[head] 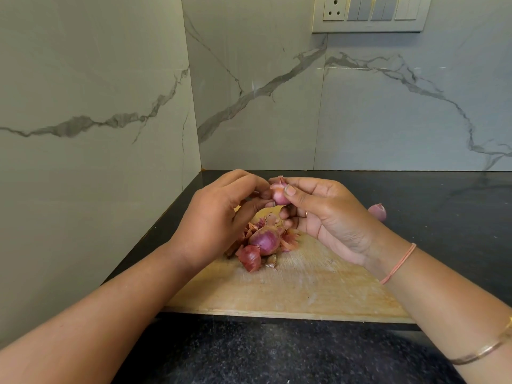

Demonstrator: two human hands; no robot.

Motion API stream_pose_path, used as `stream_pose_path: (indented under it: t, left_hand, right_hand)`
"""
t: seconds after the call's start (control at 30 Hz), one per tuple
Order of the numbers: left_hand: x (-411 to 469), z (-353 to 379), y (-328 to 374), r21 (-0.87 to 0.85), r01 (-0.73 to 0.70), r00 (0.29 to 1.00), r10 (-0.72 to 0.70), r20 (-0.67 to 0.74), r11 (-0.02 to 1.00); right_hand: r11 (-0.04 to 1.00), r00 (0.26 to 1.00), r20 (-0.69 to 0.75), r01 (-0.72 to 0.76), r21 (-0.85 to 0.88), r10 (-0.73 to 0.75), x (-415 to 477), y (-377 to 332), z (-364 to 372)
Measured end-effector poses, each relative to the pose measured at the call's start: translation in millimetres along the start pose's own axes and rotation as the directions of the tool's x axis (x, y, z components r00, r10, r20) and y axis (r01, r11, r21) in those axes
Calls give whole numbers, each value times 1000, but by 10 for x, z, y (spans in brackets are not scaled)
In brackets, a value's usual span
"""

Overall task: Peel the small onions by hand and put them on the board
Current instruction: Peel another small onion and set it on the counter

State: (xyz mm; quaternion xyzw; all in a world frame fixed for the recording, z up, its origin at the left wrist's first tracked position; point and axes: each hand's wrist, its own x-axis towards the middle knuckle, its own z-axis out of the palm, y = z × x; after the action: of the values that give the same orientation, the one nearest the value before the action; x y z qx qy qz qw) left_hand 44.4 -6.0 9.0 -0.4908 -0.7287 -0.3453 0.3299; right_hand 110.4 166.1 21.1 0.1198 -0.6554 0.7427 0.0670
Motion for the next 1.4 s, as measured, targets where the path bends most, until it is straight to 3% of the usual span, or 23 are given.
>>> stream_pose_path:
  t: [0.27, 0.5, 0.77, 1.03, 1.13, 1.23, 1.4]
  left_hand:
    - [2, 26, 20, -96, 206, 978, -208, -18, 974]
    - [14, 64, 125, -319, 408, 904, -428, 8, 855]
    - [5, 95, 99, -265, 399, 913, -406, 33, 878]
    - [5, 79, -13, -196, 496, 857, -513, -46, 846]
    - [2, 77, 6, -243, 455, 879, -475, -27, 856]
    - [-3, 57, 57, -311, 320, 944, -329, 23, 895]
    - [9, 6, 49, -210, 100, 995, -91, 52, 973]
  right_hand:
    - [993, 996, -10, 93, -66, -94, 0, 15, -4]
    - [979, 991, -29, 122, -161, -128, -5, 26, 14]
    - [979, 991, -43, 118, -169, -127, -2, 28, 31]
    - [993, 996, -2, 88, -73, -88, -9, 12, 20]
    - [996, 998, 6, 69, -58, -68, -4, 10, 20]
    - [999, 999, -6, 36, -17, -36, 11, 9, 18]
    - [999, 1000, 23, 12, 31, -13, 12, -16, 17]
